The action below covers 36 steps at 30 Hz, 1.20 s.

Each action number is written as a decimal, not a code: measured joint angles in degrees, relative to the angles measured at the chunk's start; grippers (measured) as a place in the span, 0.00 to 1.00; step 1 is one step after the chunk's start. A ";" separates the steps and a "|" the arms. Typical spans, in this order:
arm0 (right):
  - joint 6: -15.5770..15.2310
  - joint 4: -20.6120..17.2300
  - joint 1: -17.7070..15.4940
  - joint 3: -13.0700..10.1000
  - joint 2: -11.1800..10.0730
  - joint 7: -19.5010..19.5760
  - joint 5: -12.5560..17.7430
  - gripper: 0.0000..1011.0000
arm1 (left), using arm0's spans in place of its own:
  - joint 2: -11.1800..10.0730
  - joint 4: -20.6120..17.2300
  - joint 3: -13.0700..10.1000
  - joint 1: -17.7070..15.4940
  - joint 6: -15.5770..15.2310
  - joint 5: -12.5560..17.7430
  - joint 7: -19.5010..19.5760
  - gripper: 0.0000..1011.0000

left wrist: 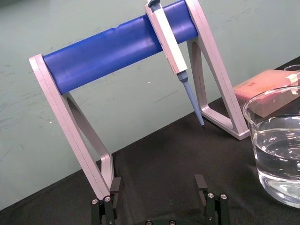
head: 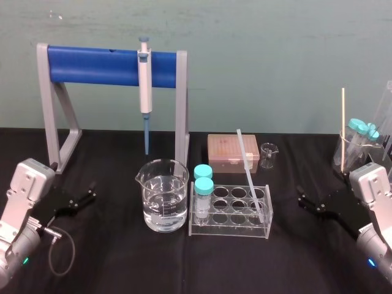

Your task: Pick up the stirring rod with one hand, then place it down.

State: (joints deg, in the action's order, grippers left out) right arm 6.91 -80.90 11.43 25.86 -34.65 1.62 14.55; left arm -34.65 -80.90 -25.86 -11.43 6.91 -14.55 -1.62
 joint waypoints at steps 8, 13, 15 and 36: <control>0.00 0.00 0.00 0.00 0.00 0.00 0.00 0.99 | 0.00 0.00 0.00 0.00 0.00 0.00 0.00 0.99; 0.00 0.00 0.00 0.00 0.00 0.00 0.00 0.99 | 0.00 0.00 0.00 0.00 0.00 0.00 0.00 0.99; 0.00 0.00 0.00 0.00 0.00 0.00 0.00 0.99 | 0.00 0.00 0.00 0.00 0.00 0.00 0.00 0.99; 0.00 0.00 0.00 0.00 0.00 0.00 0.00 0.99 | 0.00 0.00 0.00 0.00 0.00 0.00 0.00 0.99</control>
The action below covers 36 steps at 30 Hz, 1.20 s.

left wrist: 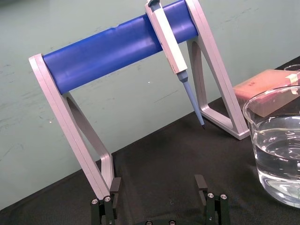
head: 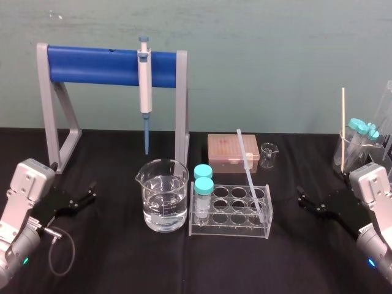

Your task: Pick up the stirring rod with one hand, then place it down.

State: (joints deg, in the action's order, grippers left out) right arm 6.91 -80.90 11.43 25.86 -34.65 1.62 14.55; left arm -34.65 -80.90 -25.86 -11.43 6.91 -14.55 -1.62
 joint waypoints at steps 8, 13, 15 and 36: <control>0.00 0.00 0.00 0.00 0.00 0.00 0.00 0.99 | 0.00 0.00 0.00 0.00 0.00 0.00 0.00 0.99; 0.00 0.00 0.00 0.00 0.00 0.00 0.00 0.99 | 0.00 0.00 0.00 0.00 0.00 0.00 0.00 0.99; 0.00 0.00 0.00 0.00 0.00 0.00 0.00 0.99 | 0.00 0.00 0.00 0.00 0.00 0.00 0.00 0.99; 0.00 0.00 0.00 0.00 0.00 0.00 0.00 0.99 | 0.00 0.00 0.00 0.00 0.00 0.00 0.00 0.99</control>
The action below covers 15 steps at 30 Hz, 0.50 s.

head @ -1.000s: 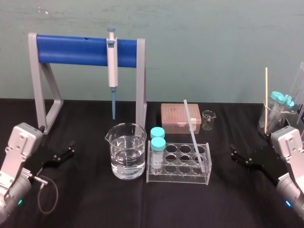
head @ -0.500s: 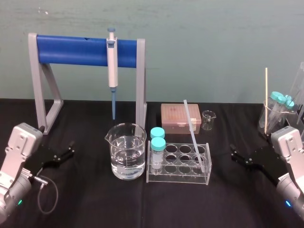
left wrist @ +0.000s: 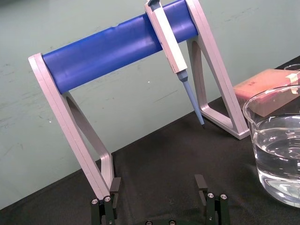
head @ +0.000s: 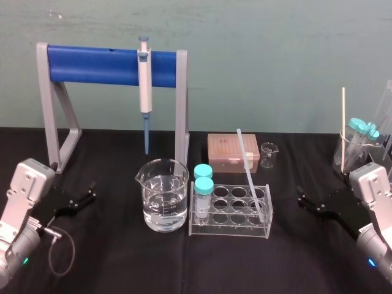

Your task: Pick up the stirring rod with one hand, then place it down.

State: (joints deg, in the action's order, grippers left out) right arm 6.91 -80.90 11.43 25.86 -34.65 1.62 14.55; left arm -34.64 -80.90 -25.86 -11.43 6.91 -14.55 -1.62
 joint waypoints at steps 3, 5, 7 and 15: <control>0.00 0.00 0.00 0.00 0.00 0.00 0.00 0.99 | 0.00 0.00 0.00 0.00 0.00 0.00 0.00 0.99; 0.00 0.00 0.00 0.00 0.00 0.00 0.00 0.99 | 0.00 0.00 0.00 0.00 0.00 0.00 0.00 0.99; 0.00 0.00 0.00 0.00 0.00 0.00 0.00 0.99 | 0.00 0.00 0.00 0.00 0.00 0.00 0.00 0.99; 1.50 0.04 -0.21 -0.60 0.32 0.06 -1.65 0.99 | 0.00 0.00 0.00 0.00 0.00 0.00 0.00 0.99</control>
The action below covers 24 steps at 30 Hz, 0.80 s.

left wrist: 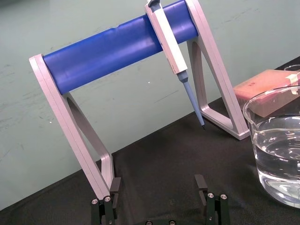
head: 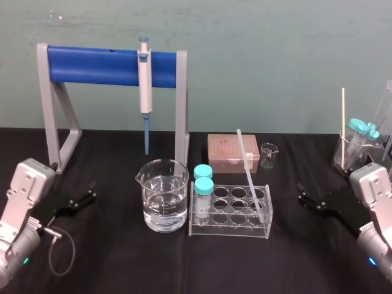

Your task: Pick up the stirring rod with one hand, then place it down.

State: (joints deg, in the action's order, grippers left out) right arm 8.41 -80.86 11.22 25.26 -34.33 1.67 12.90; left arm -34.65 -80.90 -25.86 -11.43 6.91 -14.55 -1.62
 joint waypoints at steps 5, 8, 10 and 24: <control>1.85 0.04 -0.12 -0.66 0.11 -0.87 -0.58 0.99 | 0.00 0.00 0.00 0.00 0.00 0.00 0.00 0.99; 3.00 0.04 -0.09 -1.00 0.17 -1.92 -0.75 0.99 | 0.00 0.00 0.00 0.00 0.00 0.00 0.00 0.99; 3.82 0.14 0.13 -1.15 0.25 -2.74 -1.00 0.99 | 0.00 0.00 0.00 0.00 0.00 0.00 0.00 0.99; 8.91 4.27 4.97 -1.59 2.15 -10.83 -0.28 0.99 | 0.00 0.00 0.00 0.00 0.00 0.00 0.00 0.99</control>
State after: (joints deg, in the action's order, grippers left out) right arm 17.32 -76.59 16.18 23.67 -32.18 -9.16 12.62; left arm -34.65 -80.90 -25.86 -11.43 6.91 -14.55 -1.62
